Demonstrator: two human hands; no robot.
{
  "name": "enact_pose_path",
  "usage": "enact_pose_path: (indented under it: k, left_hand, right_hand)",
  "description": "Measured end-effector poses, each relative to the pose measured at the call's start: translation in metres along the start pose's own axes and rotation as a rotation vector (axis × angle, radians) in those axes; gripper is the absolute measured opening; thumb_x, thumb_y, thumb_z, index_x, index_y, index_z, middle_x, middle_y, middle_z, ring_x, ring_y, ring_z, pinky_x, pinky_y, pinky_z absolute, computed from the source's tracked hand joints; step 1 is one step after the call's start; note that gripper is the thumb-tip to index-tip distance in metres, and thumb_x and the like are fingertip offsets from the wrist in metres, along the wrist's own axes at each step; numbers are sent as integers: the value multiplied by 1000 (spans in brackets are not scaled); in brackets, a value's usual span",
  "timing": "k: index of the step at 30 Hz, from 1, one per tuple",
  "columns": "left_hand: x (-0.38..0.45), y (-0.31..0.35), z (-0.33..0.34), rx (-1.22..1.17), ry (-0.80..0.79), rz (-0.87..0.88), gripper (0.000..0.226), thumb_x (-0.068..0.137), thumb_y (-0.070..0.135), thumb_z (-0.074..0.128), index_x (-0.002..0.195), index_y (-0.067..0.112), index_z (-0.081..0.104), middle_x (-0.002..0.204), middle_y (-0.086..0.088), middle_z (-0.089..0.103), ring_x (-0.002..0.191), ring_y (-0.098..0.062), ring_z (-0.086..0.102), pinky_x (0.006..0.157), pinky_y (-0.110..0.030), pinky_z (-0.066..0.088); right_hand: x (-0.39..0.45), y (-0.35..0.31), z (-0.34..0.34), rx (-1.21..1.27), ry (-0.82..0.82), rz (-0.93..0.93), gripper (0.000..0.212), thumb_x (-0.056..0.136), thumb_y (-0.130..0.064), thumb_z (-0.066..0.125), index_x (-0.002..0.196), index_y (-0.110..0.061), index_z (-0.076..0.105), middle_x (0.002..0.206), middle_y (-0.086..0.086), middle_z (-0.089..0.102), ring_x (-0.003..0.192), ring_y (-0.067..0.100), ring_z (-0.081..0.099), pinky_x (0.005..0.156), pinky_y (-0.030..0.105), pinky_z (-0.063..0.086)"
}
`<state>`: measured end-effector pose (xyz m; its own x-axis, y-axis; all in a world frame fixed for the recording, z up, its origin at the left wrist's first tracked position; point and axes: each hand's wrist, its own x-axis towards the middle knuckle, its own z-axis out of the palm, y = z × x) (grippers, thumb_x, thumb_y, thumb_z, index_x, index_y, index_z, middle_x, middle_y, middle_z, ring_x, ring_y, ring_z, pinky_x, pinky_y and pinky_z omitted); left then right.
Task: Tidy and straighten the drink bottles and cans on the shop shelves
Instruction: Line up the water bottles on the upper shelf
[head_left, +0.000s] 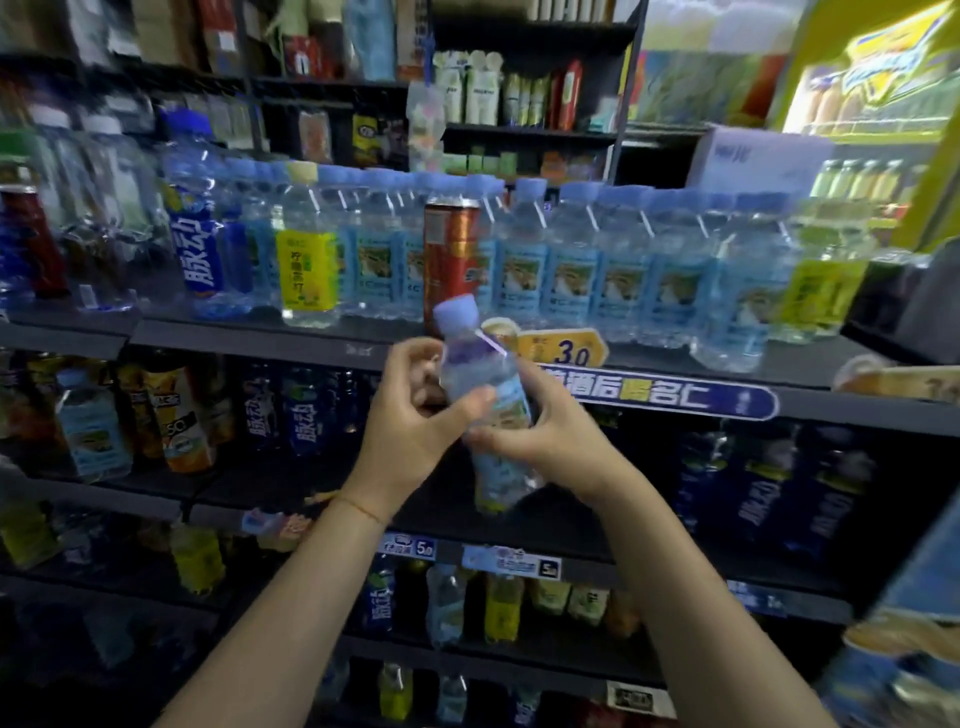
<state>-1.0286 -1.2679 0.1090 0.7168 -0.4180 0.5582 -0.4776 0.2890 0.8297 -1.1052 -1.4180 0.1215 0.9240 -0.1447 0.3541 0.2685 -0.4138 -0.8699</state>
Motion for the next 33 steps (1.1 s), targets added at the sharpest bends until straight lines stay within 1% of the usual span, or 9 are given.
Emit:
enact_pose_path:
  k: [4, 6, 9, 13, 17, 20, 23, 27, 33]
  left_hand:
    - [34, 35, 61, 133, -84, 99, 48, 71, 43, 80, 111, 32, 56, 112, 3, 68, 102, -10, 67, 82, -26, 53]
    - [49, 46, 88, 176, -89, 153, 42, 75, 34, 84, 109, 34, 59, 111, 5, 69, 104, -12, 67, 87, -35, 55]
    - [67, 59, 128, 225, -87, 227, 43, 75, 32, 85, 111, 30, 60, 111, 8, 69, 105, -10, 66, 93, -37, 54]
    - [86, 56, 171, 214, -24, 201, 62, 67, 50, 81, 119, 24, 59, 117, 5, 68, 108, -14, 66, 93, -43, 55]
    - [104, 37, 190, 292, 15, 66, 60, 73, 43, 84, 122, 19, 59, 116, 6, 68, 108, -14, 64, 97, -44, 54]
    - [112, 30, 195, 359, 5, -12, 69, 72, 51, 82, 126, 16, 59, 119, 3, 68, 110, -18, 64, 98, -46, 53]
    - [120, 32, 200, 427, -24, -64, 69, 77, 47, 78, 131, 13, 51, 125, -1, 63, 114, -21, 61, 101, -46, 50]
    - [123, 34, 209, 506, -53, -81, 68, 83, 49, 73, 133, 16, 42, 134, -4, 55, 123, -25, 54, 104, -45, 46]
    - [114, 27, 226, 556, -70, -42, 76, 85, 42, 75, 146, 14, 39, 148, -6, 47, 136, -24, 43, 111, -42, 38]
  right_hand:
    - [-6, -29, -62, -107, 281, -214, 42, 80, -8, 79, 118, -21, 64, 106, -7, 71, 98, 5, 67, 84, 23, 54]
    - [-9, -37, -88, -226, 345, -270, 47, 81, -13, 76, 123, -28, 62, 106, -16, 68, 95, -6, 62, 80, 15, 48]
    - [-16, -42, -125, -302, 373, -319, 51, 82, -14, 78, 128, -24, 59, 103, -24, 64, 91, -14, 58, 75, 6, 43]
    - [-25, -34, -178, -530, 448, -315, 57, 85, -19, 76, 136, -19, 50, 115, -5, 52, 100, 2, 49, 78, 4, 39]
    - [-29, -15, -214, -638, 607, -195, 52, 87, -15, 71, 133, -13, 46, 119, 4, 47, 101, 11, 46, 83, 19, 43]
    - [-18, -4, -225, -585, 593, -76, 64, 87, -26, 74, 137, -9, 38, 123, 6, 51, 110, 20, 54, 91, 35, 51]
    - [-3, 0, -227, -603, 539, 45, 72, 85, -41, 75, 134, -6, 37, 119, 10, 60, 102, 28, 64, 80, 47, 58]
    - [7, -5, -229, -665, 552, 131, 71, 83, -49, 74, 126, -4, 41, 107, 8, 64, 87, 26, 66, 66, 43, 58]
    - [-3, -10, -246, -722, 568, 228, 70, 80, -49, 75, 123, -7, 41, 86, -1, 54, 72, 20, 57, 50, 32, 40]
